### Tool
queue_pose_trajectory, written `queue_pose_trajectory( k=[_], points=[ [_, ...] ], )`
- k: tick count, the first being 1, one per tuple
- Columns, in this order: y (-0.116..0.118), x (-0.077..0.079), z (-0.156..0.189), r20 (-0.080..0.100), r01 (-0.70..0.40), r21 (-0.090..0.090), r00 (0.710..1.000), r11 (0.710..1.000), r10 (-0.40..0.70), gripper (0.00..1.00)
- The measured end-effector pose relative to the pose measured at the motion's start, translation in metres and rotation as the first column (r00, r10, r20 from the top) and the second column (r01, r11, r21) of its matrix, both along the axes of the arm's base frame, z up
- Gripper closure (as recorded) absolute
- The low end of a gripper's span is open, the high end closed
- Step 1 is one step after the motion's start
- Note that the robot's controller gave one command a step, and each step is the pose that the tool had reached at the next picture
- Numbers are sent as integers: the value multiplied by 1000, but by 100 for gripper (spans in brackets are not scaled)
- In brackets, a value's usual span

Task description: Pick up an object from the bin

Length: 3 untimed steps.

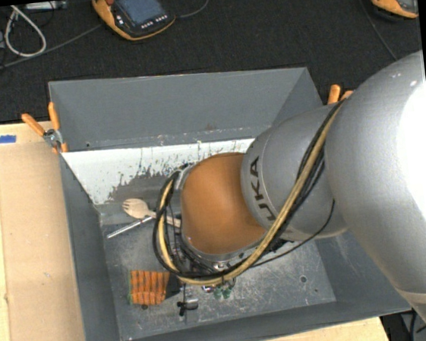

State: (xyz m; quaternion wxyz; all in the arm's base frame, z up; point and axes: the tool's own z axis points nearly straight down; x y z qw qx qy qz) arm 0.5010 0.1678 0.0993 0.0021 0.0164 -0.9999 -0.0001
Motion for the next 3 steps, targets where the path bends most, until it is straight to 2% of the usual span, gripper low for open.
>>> queue_pose_trajectory(
  k=[1, 2, 3],
  points=[
    [-2, 9, -20, 0, -93, 0, 996, 996, 93, 0],
    [28, -2, -30, -3, 37, -1, 999, 999, -37, 0],
    [28, 3, -30, -2, 28, -2, 1000, 1000, -28, 0]
  ],
)
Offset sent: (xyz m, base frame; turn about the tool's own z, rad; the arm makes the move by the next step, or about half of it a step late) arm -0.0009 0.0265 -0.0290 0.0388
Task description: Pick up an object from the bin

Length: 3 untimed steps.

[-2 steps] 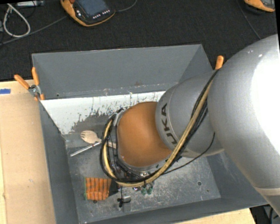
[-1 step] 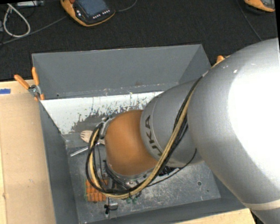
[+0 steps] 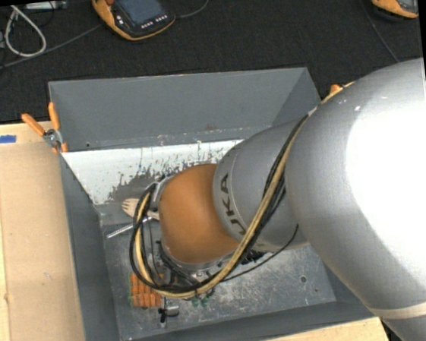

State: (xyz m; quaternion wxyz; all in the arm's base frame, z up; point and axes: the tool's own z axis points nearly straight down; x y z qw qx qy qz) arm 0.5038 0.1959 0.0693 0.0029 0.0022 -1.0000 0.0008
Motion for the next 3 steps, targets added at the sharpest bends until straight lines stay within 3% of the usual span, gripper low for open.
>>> queue_pose_trajectory(
  k=[1, 2, 3],
  points=[
    [-3, -9, 18, -3, 10, 1, 1000, 1000, -10, 100],
    [-3, -9, 18, -3, 11, 1, 1000, 1000, -11, 100],
    [4, -16, 40, -5, 17, 0, 1000, 1000, -17, 100]
  ],
)
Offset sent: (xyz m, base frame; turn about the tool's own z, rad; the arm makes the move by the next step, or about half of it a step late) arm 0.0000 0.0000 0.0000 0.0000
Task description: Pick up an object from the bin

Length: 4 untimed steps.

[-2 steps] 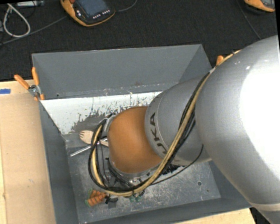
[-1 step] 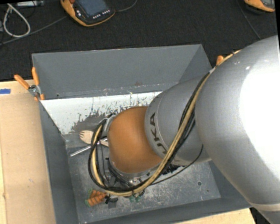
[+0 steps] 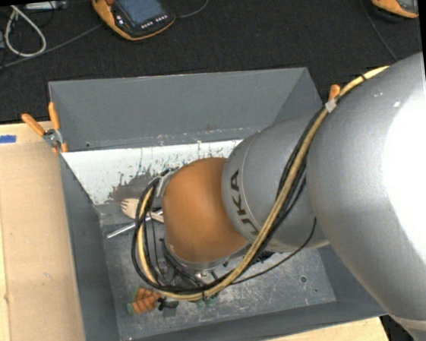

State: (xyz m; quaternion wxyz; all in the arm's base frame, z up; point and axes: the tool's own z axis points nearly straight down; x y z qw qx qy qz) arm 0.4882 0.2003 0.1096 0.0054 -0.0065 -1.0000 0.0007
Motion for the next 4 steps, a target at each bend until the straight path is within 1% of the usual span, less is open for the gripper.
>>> queue_pose_trajectory(
  k=[1, 2, 3, 4],
  points=[
    [1, 3, 9, 1, 8, 0, 1000, 1000, -8, 100],
    [2, 5, -25, -4, 26, 0, 1000, 1000, -26, 100],
    [2, 8, 26, 2, 25, 2, 1000, 1000, -25, 100],
    [6, 8, -31, -4, 111, -1, 994, 994, -111, 100]
  ],
)
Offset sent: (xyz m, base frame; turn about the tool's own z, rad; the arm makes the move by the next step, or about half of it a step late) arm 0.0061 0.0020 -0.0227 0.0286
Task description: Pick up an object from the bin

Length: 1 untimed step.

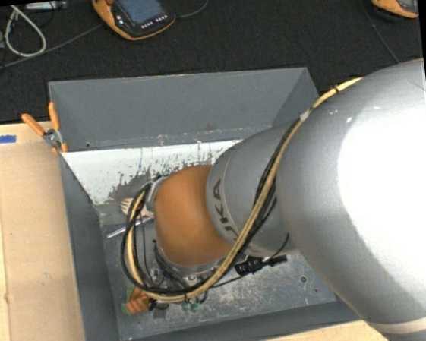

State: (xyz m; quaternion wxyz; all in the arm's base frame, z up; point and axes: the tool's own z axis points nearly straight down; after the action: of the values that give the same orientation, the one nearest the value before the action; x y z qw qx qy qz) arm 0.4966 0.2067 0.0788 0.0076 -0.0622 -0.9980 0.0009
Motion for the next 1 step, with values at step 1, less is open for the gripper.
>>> queue_pose_trajectory(
  k=[1],
  points=[
    [3, 5, -32, 6, 1, 3, 1000, 1000, -1, 100]
  ],
)
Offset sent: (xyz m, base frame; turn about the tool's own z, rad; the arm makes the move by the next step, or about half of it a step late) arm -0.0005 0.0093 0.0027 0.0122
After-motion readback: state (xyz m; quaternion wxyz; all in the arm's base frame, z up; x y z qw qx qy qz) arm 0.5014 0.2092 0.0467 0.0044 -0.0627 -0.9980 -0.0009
